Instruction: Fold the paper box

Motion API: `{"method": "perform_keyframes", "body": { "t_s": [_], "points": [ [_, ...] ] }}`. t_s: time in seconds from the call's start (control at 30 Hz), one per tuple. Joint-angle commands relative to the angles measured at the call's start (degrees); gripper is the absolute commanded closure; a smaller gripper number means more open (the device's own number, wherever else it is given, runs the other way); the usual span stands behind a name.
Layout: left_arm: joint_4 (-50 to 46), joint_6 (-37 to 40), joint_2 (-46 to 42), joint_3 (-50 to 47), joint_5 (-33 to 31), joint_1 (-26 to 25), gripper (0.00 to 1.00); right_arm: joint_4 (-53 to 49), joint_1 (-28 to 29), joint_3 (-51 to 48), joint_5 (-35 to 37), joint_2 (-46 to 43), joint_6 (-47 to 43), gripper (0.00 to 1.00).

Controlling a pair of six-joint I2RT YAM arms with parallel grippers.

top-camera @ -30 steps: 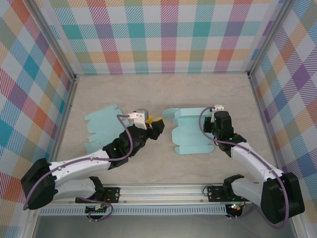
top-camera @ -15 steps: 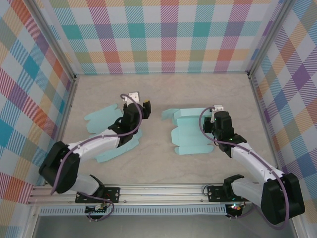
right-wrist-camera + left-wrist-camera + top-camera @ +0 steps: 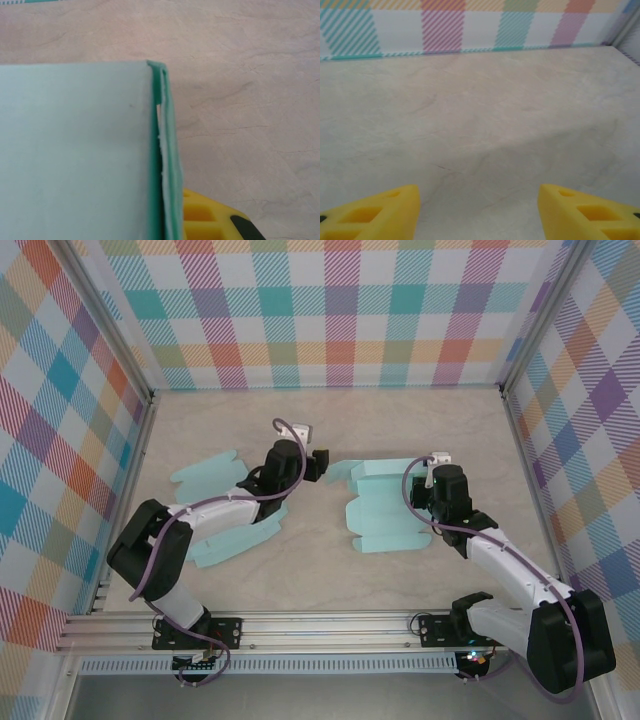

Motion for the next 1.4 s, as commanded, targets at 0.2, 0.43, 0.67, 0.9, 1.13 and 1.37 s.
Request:
{"method": "perform_keyframes", "body": {
  "t_s": [0.2,0.43,0.67,0.9,1.13,1.37],
  "points": [
    [3.0,2.2,-0.8,-1.9,5.4,-5.6,0.4,1.6,0.3,0.1,-0.5,1.0,0.5,1.0],
    [3.6,-0.3,-2.5,-4.3,5.8,-6.8,0.42,1.4,0.3,0.5,-0.2,1.6,0.6,1.0],
    [4.9,-3.6,-3.5,-7.5,6.1,-7.8,0.46,1.3,0.3,0.6,-0.1,1.7,0.6,1.0],
    [6.0,-3.6,-3.6,-8.8,8.1,-10.5,0.46,1.3,0.3,0.8,-0.3,2.0,0.6,1.0],
    [6.7,0.9,-3.6,-9.2,8.2,-13.0,0.44,1.3,0.3,0.6,-0.2,1.7,0.6,1.0],
    [8.1,5.5,-2.9,-7.9,9.4,-13.5,0.43,1.1,0.3,0.8,-0.6,2.0,0.5,1.0]
  ]
}}
